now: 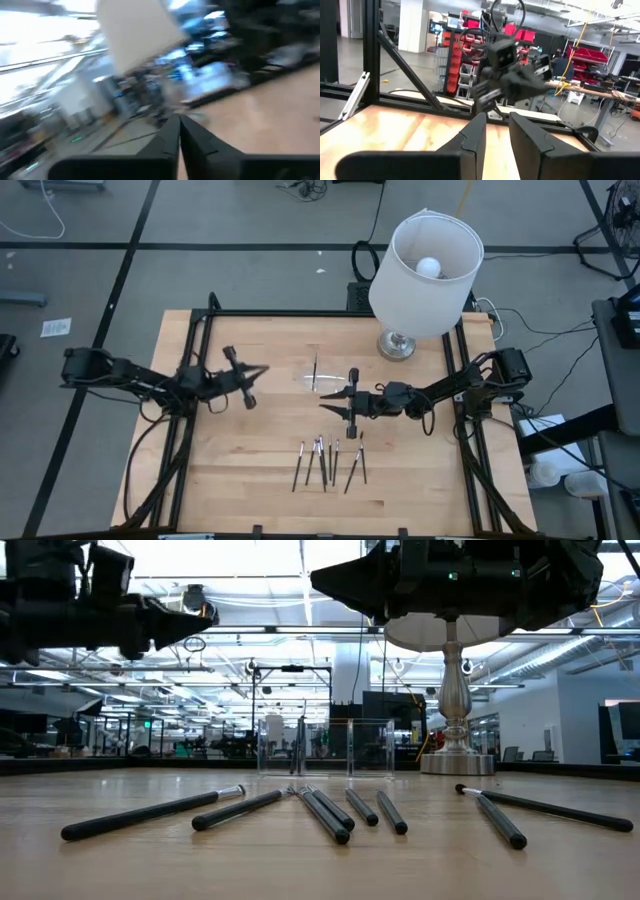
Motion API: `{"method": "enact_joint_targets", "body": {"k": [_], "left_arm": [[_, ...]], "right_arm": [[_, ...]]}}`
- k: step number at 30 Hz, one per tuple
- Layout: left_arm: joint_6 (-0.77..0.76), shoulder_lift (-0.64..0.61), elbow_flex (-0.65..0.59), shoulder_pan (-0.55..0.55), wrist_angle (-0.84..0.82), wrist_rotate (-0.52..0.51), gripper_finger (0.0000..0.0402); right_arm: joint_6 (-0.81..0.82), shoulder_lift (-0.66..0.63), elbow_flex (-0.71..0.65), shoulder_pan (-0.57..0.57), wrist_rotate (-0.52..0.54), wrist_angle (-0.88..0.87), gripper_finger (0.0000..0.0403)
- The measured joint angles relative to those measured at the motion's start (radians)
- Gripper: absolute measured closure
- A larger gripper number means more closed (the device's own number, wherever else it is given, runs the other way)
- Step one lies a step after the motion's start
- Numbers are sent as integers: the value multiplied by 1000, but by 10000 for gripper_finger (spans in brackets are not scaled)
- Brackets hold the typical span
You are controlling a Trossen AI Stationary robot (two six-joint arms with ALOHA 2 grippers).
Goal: Put items in baskets/containers
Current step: Put the black lash brush transparent organizer
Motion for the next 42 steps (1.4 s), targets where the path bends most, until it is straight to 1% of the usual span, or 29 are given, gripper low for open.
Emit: {"method": "enact_joint_targets", "body": {"k": [3, 5, 12, 16, 18, 23, 28, 31, 33, 35, 36, 38, 39, 41, 42], "left_arm": [[16, -1, 20, 7, -55, 144, 392], [13, -1, 24, 8, -63, 172, 397], [13, -1, 28, 22, -22, 166, 383], [7, -1, 28, 40, 6, 166, 396], [3, -1, 28, 49, 8, 171, 397], [4, -1, 28, 52, 8, 174, 380], [-5, -1, 28, 52, 9, 175, 396], [-21, -1, 28, 52, 9, 177, 394], [-29, -1, 28, 52, 9, 177, 385], [-34, -1, 28, 52, 9, 177, 378], [-39, -1, 28, 52, 9, 177, 376], [-47, -1, 28, 52, 8, 177, 375], [-50, -1, 28, 52, 8, 177, 377], [-56, -1, 28, 52, 7, 177, 384], [-56, -1, 28, 52, 4, 177, 389]], "right_arm": [[1, 0, 0, 1, -2, 0, 328], [2, 0, 0, 5, -3, 3, 328], [0, 0, 0, 34, 0, -32, 328], [-1, 0, 0, 37, 3, -30, 328], [0, 0, 0, 37, 3, -35, 328], [46, 0, 0, 37, -3, -36, 328], [84, 0, 0, 39, -4, -33, 328], [85, 0, 0, 50, 9, -70, 328], [81, 0, 4, 84, 87, -87, 334], [29, -2, 37, 133, 210, -139, 352], [-5, -6, 63, 163, 279, -196, 366], [-49, -8, 145, 217, 426, -363, 391], [-51, -7, 193, 243, 495, -462, 396], [18, -7, 299, 284, 612, -702, 395], [84, -7, 351, 301, 644, -828, 396]]}}
